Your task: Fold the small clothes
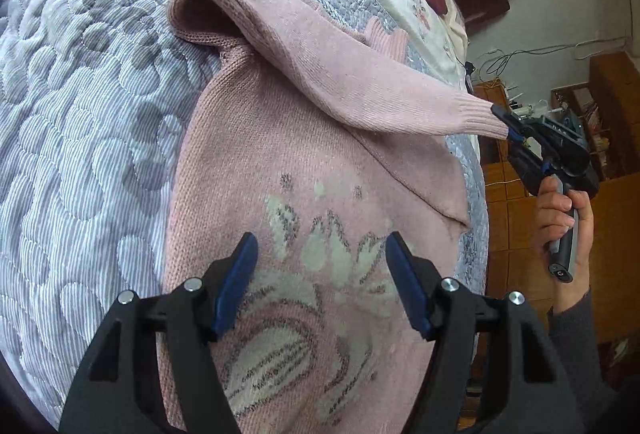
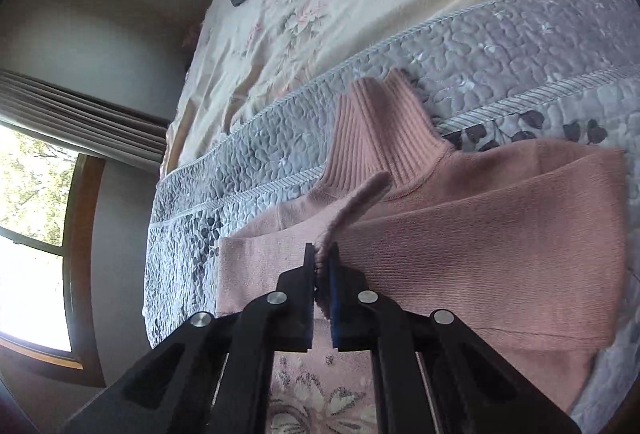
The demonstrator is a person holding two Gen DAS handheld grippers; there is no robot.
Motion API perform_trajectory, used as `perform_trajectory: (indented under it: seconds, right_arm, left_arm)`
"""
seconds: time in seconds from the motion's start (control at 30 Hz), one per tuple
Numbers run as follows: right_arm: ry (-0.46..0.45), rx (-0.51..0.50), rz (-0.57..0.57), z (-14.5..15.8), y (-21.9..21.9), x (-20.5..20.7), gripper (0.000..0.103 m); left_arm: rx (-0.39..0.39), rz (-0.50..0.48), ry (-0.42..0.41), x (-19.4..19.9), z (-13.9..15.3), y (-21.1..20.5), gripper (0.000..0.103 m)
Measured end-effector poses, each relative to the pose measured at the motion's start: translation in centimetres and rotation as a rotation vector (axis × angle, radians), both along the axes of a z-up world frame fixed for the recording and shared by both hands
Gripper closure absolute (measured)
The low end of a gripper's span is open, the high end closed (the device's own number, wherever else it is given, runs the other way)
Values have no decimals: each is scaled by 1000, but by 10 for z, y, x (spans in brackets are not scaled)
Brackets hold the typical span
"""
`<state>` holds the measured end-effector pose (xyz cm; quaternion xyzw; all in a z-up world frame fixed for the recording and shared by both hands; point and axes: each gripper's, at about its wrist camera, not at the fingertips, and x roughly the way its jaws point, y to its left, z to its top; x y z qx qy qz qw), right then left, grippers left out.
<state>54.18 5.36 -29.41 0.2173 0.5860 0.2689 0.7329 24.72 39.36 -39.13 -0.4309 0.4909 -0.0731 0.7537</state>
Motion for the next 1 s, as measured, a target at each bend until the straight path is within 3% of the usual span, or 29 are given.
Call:
perform_trajectory:
  seconds: [0.23,0.63,1.0]
  right_arm:
    - [-2,-40,-63,0,-60,5,98]
    - [17,-69,-141,-19,-125,6,98]
    - [57,-108,-172,-64,-158,-3,98]
  left_arm:
    - [-1,10,-54,14,27,16,37]
    - [-148,116,-91,74,37,71,37]
    - [-103,64,-32,133,18,71,37]
